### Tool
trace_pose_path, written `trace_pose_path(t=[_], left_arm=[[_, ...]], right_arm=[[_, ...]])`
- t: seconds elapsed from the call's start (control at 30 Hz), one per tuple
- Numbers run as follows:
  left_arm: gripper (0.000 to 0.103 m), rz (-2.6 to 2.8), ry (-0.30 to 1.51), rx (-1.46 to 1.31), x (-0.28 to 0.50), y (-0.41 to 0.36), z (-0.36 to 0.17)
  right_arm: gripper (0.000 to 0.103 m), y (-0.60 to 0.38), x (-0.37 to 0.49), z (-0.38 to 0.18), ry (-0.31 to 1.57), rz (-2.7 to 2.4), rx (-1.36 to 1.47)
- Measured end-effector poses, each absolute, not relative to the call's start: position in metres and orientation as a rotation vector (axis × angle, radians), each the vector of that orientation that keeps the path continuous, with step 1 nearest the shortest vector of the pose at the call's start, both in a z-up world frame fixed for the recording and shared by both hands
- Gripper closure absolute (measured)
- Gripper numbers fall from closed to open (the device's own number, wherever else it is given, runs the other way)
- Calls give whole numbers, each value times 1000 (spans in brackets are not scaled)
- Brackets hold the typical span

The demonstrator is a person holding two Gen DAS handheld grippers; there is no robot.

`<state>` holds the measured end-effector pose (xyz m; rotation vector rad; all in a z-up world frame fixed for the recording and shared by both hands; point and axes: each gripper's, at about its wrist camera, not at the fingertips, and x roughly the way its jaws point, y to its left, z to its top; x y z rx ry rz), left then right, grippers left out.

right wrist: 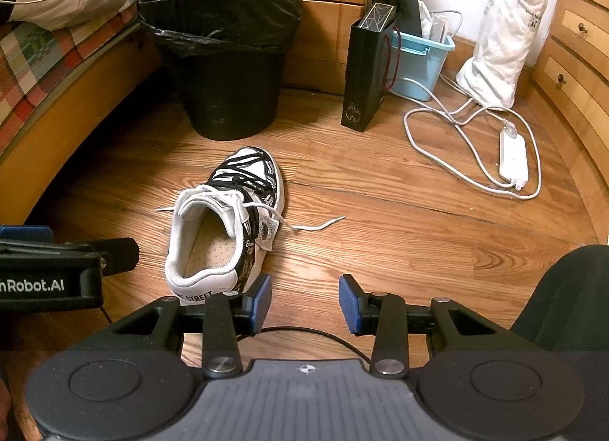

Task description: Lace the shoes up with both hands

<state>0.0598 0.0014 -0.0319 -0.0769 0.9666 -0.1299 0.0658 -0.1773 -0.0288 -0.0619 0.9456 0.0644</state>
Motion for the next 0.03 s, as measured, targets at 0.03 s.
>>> trace_pose_path(t=[0.03], left_arm=[[0,-131,970,-75,60,1,-32]], right_arm=[[60,-177,66,-29,945,65,-62]])
